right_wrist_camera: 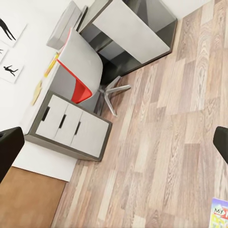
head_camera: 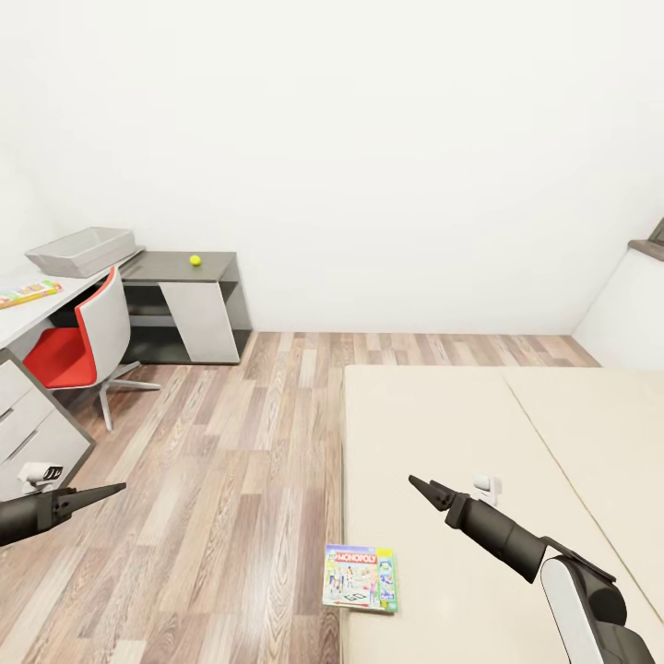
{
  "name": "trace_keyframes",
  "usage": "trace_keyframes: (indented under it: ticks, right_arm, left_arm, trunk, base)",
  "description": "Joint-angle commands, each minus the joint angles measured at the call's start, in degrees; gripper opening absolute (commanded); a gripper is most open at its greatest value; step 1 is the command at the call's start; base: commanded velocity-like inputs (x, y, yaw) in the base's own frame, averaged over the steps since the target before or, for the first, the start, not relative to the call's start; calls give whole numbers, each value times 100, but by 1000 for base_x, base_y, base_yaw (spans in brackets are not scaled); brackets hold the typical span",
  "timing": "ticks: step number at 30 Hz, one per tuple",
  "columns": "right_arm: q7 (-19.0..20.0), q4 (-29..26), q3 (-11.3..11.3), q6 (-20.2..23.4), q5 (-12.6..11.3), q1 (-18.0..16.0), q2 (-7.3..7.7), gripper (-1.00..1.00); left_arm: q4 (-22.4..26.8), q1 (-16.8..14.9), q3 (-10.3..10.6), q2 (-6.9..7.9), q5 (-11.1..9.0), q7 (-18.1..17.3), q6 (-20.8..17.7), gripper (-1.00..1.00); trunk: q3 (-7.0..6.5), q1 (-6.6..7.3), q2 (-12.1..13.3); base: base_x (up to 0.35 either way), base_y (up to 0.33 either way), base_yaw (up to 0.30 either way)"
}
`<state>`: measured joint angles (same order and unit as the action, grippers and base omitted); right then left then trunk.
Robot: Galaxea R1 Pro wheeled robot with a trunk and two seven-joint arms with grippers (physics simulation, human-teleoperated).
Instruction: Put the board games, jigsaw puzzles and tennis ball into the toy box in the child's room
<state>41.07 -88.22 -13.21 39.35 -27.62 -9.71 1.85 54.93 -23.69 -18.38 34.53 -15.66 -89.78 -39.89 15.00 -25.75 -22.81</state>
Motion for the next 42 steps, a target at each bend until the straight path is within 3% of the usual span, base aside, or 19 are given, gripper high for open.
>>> trace_keyframes:
  ticks: [1, 42]
  right_arm:
    - [7, -2, -6, 38, -24, -5, 0, 100]
    - [7, 7, -43, 38, -16, -5, 0, 100]
  left_arm:
    - [1, -4, 1, 2, 1, -22, -61, 100]
    - [0, -4, -20, 2, 1, -22, -54, 100]
  trunk:
    - [11, -3, -11]
    - [11, -3, -11]
  base:
    - [0, 13, 0]
    - [0, 16, 0]
